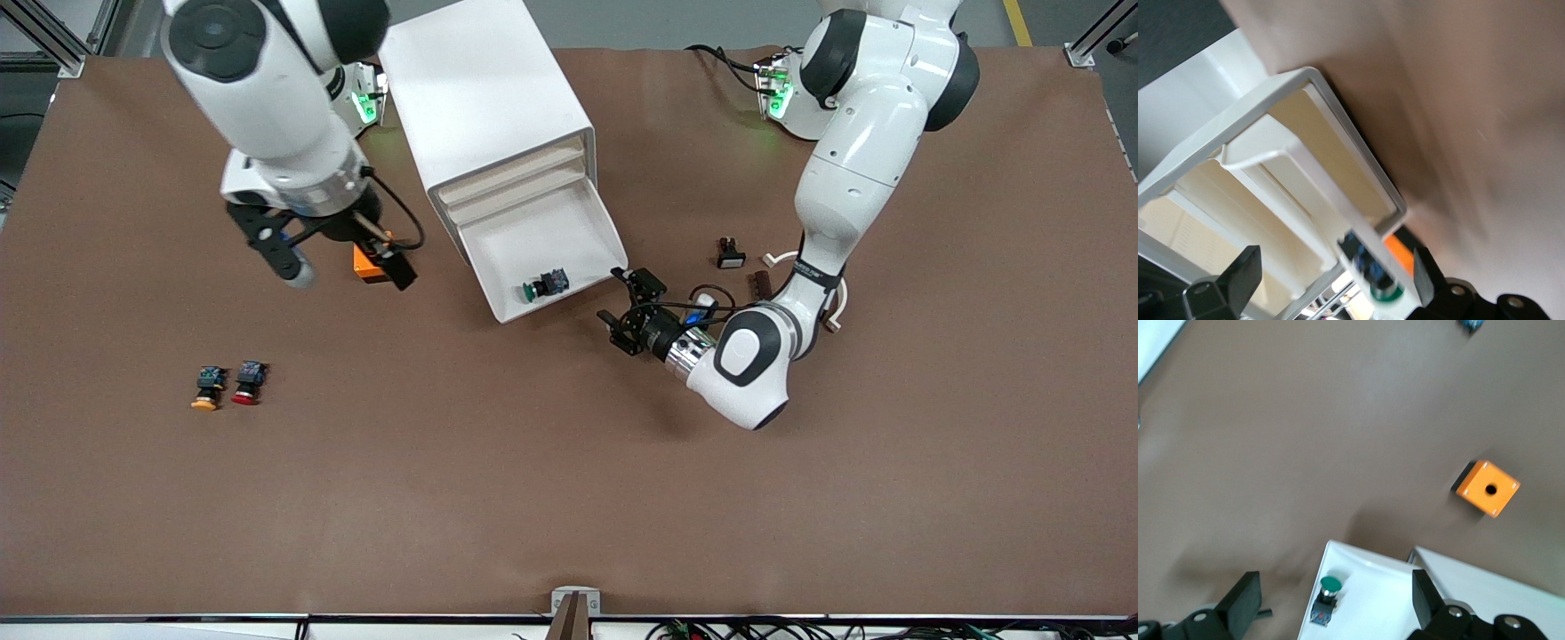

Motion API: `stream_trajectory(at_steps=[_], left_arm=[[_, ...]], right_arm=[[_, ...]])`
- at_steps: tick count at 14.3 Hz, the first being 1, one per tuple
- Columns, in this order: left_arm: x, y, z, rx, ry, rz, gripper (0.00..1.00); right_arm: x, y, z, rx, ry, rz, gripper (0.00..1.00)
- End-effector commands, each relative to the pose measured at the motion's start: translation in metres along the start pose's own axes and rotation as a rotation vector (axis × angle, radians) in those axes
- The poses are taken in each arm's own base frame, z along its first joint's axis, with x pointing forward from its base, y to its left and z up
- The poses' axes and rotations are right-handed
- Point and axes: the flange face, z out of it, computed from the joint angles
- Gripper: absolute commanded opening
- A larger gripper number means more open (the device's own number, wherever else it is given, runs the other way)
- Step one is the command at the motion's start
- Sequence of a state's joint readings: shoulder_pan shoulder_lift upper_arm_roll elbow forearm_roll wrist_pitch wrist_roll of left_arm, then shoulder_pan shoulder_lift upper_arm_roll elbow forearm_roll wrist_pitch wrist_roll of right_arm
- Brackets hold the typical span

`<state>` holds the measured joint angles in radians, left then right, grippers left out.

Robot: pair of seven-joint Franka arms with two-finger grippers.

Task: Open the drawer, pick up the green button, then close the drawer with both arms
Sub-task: 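Pull the drawer open with the left gripper while the right gripper reaches in, then grasp the green push button in the drawer with the right gripper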

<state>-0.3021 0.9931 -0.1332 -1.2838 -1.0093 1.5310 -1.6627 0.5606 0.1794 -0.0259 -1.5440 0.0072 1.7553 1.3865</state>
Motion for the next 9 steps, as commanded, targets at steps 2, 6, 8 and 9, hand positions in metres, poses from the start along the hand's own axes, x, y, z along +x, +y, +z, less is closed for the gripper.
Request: stream_trajectory(at_steps=[2,6,8,9], left_arm=[[-0.017,-0.015,-0.052,-0.089,0.021,0.286,1.0],[-0.029,-0.04,-0.077,-0.103,0.265,0.623,1.0],[-0.043,-0.052,-0.086,-0.129,0.372,0.708,1.0],[-0.05,-0.056,-0.093,-0.16,0.425,0.735,1.0]], right_arm=[[-0.052,-0.011,0.035,0.023,0.01,0.066,1.0],[-0.117,-0.026,0.096,-0.025,0.096,0.081,1.0],[-0.142,-0.032,0.132,-0.025,0.116,0.11,1.0],[-0.155,-0.033,0.148,-0.014,0.137,0.114,1.0]])
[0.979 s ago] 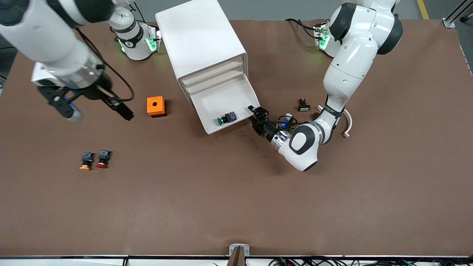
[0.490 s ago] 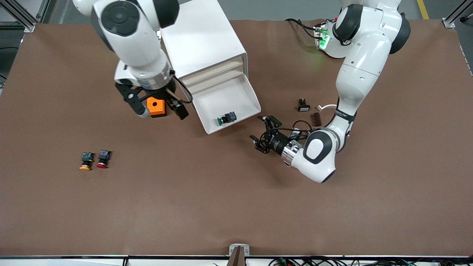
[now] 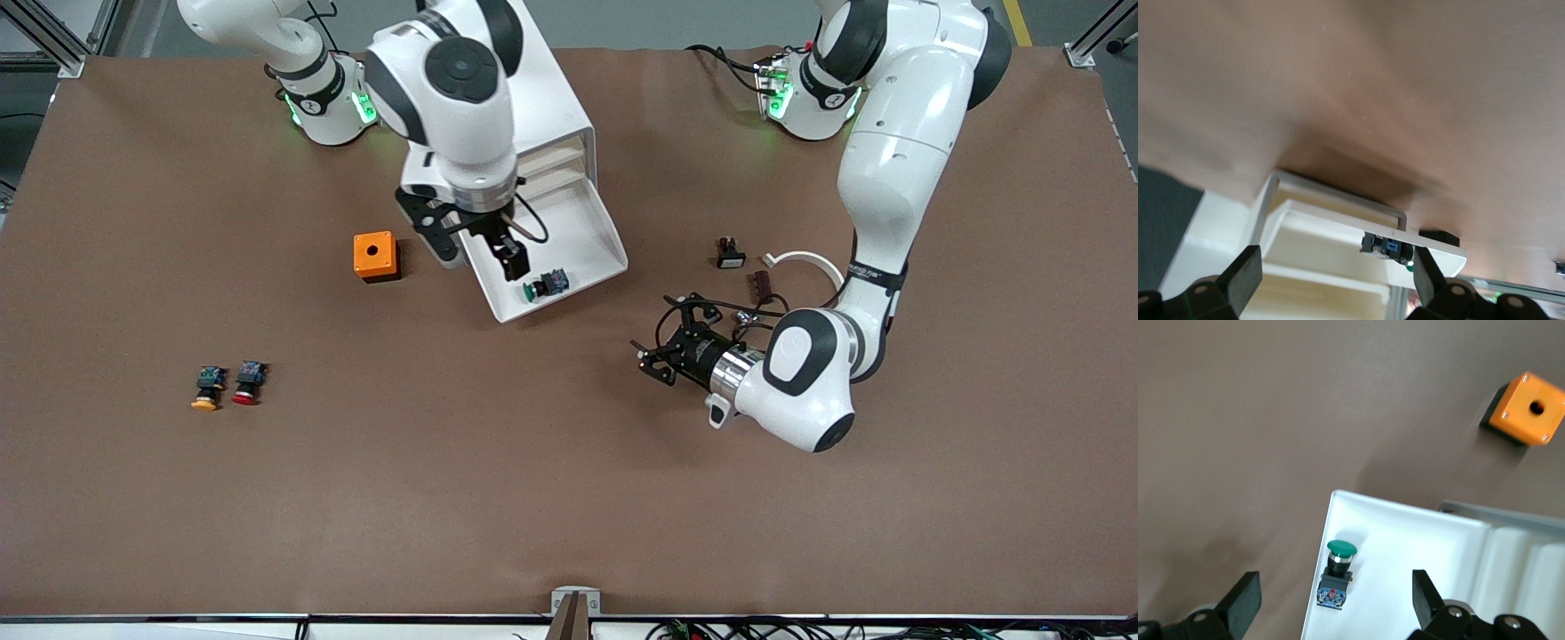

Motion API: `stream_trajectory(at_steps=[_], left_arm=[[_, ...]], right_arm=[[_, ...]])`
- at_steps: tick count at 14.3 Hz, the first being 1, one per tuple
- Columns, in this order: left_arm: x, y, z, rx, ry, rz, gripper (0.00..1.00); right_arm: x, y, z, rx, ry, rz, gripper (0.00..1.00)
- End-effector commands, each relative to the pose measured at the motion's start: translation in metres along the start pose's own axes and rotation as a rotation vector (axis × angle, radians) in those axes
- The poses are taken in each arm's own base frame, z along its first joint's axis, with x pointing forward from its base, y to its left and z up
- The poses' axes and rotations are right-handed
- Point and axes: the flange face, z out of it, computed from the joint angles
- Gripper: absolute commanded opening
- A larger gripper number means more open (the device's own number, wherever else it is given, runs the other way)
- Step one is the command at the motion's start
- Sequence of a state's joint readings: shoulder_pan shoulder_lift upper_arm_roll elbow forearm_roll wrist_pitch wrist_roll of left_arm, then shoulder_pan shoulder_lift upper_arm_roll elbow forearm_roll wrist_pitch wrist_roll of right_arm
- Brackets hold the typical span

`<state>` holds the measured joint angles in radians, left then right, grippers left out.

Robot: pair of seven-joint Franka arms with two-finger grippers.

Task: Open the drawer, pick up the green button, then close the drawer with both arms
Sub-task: 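Grasp the green push button in the drawer with the right gripper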

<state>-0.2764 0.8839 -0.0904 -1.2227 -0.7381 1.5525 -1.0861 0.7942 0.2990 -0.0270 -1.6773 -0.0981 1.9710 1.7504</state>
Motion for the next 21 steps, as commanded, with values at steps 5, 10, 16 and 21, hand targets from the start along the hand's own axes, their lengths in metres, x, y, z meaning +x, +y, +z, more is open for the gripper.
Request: stream_trajectory(at_steps=[5,10,16,21], left_arm=[[-0.066,0.012,-0.031,-0.039,0.457,0.219,1.0],[-0.086,0.024,-0.022,-0.012,0.687,0.311,1.0],[-0.097,0.035,-0.009,-0.006,0.815,0.368,1.0],[-0.102,0.04,0.004,-0.004,0.867,0.377,1.0]], right_arm=[[-0.06,0.002,0.093,0.037,0.092,0.074,1.0],[-0.091,0.0,0.14,0.061,0.099,0.101,1.0],[-0.095,0.001,0.151,0.068,0.126,0.083,0.32],[-0.091,0.0,0.149,0.073,0.155,0.054,0.0]])
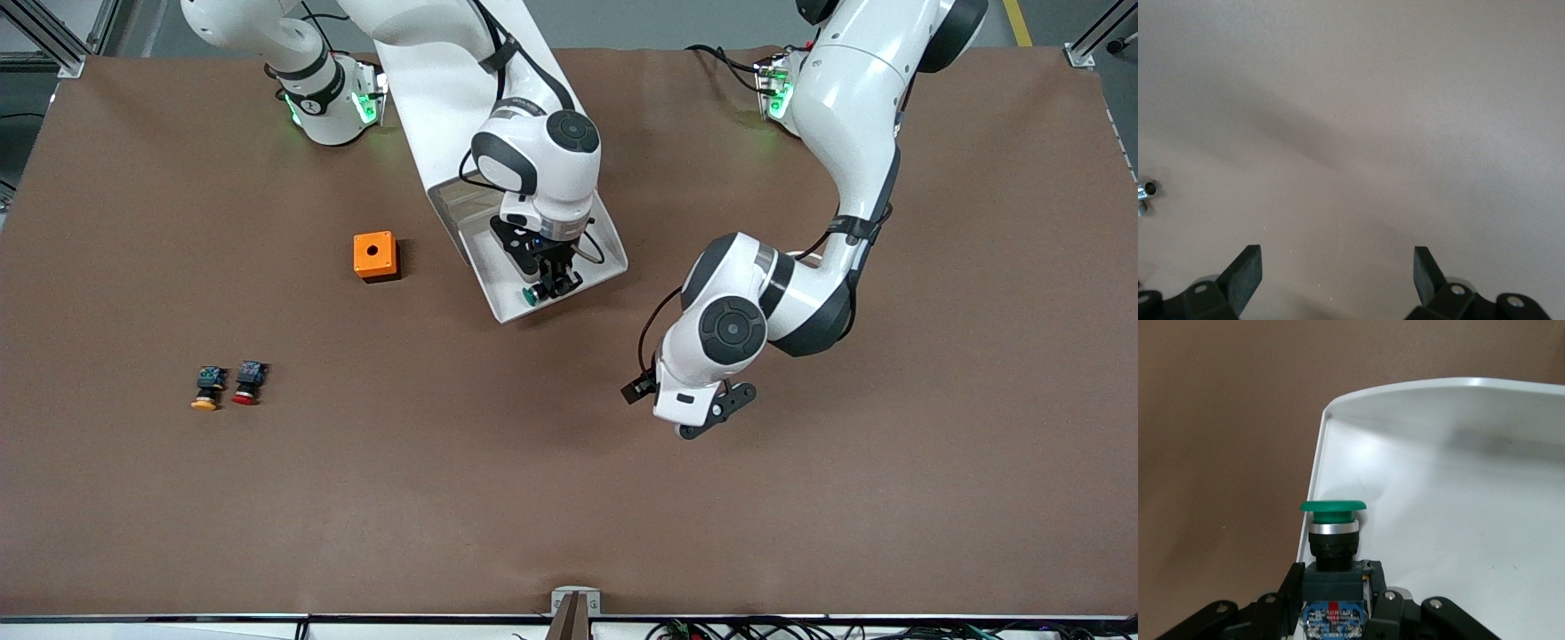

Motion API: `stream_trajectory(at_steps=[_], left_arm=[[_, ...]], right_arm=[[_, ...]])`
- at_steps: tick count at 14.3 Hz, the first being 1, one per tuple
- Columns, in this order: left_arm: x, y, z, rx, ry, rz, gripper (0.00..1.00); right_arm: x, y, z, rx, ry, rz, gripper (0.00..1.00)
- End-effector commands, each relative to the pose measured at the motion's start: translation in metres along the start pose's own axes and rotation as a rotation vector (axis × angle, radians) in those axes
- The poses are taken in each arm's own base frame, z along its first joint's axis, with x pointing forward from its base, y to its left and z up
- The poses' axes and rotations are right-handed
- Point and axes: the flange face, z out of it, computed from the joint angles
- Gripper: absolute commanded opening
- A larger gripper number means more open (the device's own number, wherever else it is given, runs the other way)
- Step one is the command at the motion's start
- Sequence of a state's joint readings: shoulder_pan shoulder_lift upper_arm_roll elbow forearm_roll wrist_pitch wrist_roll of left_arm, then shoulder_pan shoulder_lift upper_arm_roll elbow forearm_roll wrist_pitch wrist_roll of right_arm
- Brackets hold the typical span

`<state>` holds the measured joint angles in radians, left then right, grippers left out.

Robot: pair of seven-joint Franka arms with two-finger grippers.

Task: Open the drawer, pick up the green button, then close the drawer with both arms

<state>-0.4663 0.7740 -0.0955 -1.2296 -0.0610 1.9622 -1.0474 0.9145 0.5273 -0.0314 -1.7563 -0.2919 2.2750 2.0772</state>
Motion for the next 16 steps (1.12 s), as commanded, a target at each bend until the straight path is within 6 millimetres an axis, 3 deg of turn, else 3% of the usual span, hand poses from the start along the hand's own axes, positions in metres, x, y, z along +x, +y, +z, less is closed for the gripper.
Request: stream_trajectory(at_steps=[1,3,5,9,11,14,16], left_arm=[[-0.006,0.0,-0.003,0.007,0.035,-0.003,1.0],[-0.006,0.0,-0.002,0.009,0.036,-0.004,1.0],[-0.007,0.001,-0.002,0.007,0.035,-0.003,1.0],[-0.009,0.001,0.008,0.021,0.029,-0.008,1.0],[-0.022,0.005,0.02,0.048,0.052,0.022,1.0],[-0.057,0.012,0.043,0.097,0.053,0.093,1.0],[-0.081,0.017,0.058,0.117,0.041,0.131,1.0]], right_arm=[[0.003,0.0,-0.003,0.01,0.028,-0.003,0.0],[0.009,-0.005,-0.012,0.024,0.025,-0.009,0.0],[0.03,-0.01,-0.028,0.023,0.031,-0.028,0.0],[0.103,-0.025,-0.065,-0.008,0.018,-0.126,0.0],[0.142,-0.029,-0.08,-0.001,-0.025,-0.196,0.0],[0.205,-0.028,-0.089,-0.02,-0.054,-0.341,0.0],[0.246,-0.024,-0.085,-0.048,-0.058,-0.465,0.0]])
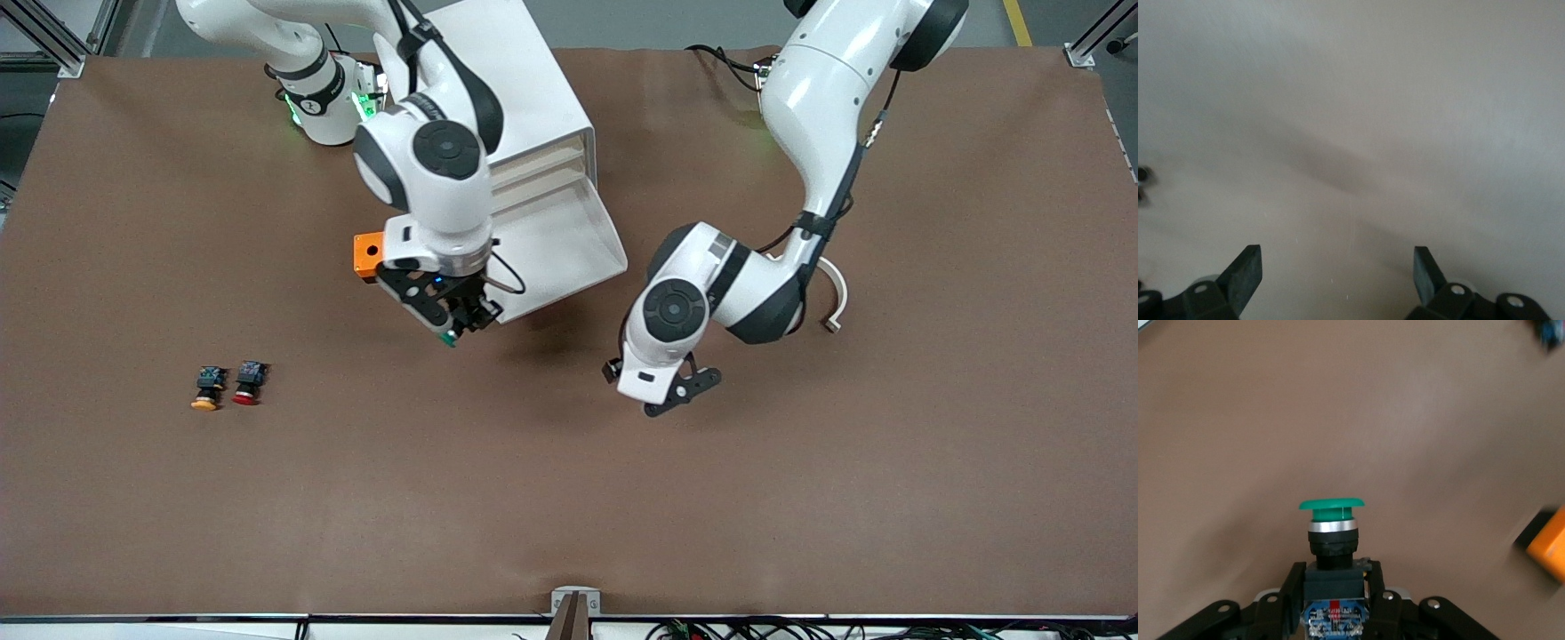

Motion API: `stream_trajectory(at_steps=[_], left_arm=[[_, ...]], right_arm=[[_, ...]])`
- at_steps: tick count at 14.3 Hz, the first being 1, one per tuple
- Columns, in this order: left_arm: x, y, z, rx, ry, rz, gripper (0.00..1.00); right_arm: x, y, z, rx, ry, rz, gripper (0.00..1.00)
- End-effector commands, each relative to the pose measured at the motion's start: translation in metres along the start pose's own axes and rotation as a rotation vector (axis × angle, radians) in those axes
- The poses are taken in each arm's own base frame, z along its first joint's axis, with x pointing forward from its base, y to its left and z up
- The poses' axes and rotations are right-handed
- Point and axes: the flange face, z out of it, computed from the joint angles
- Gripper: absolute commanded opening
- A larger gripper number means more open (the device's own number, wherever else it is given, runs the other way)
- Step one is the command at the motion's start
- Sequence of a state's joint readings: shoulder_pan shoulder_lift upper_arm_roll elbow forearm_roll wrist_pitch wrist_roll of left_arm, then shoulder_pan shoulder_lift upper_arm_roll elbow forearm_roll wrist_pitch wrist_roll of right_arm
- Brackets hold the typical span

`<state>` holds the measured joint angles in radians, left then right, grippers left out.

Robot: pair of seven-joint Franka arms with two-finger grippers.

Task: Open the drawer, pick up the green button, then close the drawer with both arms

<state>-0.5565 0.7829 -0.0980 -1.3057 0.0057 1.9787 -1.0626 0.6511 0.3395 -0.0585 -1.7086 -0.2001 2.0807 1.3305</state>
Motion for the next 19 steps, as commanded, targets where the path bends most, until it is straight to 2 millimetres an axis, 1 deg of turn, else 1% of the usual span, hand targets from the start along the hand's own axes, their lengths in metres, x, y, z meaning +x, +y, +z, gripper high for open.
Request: stream_trajectory(at_steps=[1,2,3,4,5,7,9,10,11,13,14,16,19], left_arm=[[-0.034,0.01,0.013,0.025,0.011,0.046,1.0],[-0.047,0.015,0.018,0.032,0.001,0.059,1.0],[-0.057,0.019,0.022,0.036,-0.003,0.072,1.0],[-0.064,0.021,0.025,0.043,-0.005,0.084,1.0],[-0.069,0.022,0.028,0.048,-0.006,0.093,1.0],[-0.09,0.03,0.032,0.051,-0.018,0.117,1.0],[-0.109,0.036,0.034,0.029,-0.077,0.11,1.0],[-0.125,0.04,0.039,0.029,-0.101,0.116,1.0],[-0.134,0.041,0.046,0.04,-0.11,0.126,1.0],[-0.155,0.045,0.051,0.044,-0.129,0.144,1.0],[-0.167,0.048,0.053,0.042,-0.151,0.146,1.0],[-0.186,0.053,0.056,0.031,-0.192,0.146,1.0],[-0.208,0.059,0.055,0.006,-0.256,0.132,1.0]], right_arm=[[0.047,0.028,-0.004,-0.012,-0.023,-0.164,0.0],[0.069,0.04,0.0,-0.021,-0.027,-0.222,0.0],[0.089,0.053,0.005,-0.041,-0.041,-0.315,0.0],[0.108,0.064,0.01,-0.045,-0.046,-0.398,0.0],[0.133,0.079,0.015,-0.048,-0.05,-0.437,0.0],[0.16,0.097,0.023,-0.044,-0.05,-0.523,0.0],[0.186,0.118,0.04,-0.032,-0.042,-0.597,0.0],[0.193,0.127,0.051,-0.024,-0.034,-0.627,0.0],[0.2,0.139,0.065,-0.012,-0.021,-0.638,0.0],[0.209,0.161,0.095,0.018,0.012,-0.658,0.0],[0.21,0.171,0.111,0.027,0.02,-0.648,0.0],[0.206,0.196,0.15,0.04,0.021,-0.621,0.0],[0.195,0.222,0.194,0.046,0.006,-0.589,0.0]])
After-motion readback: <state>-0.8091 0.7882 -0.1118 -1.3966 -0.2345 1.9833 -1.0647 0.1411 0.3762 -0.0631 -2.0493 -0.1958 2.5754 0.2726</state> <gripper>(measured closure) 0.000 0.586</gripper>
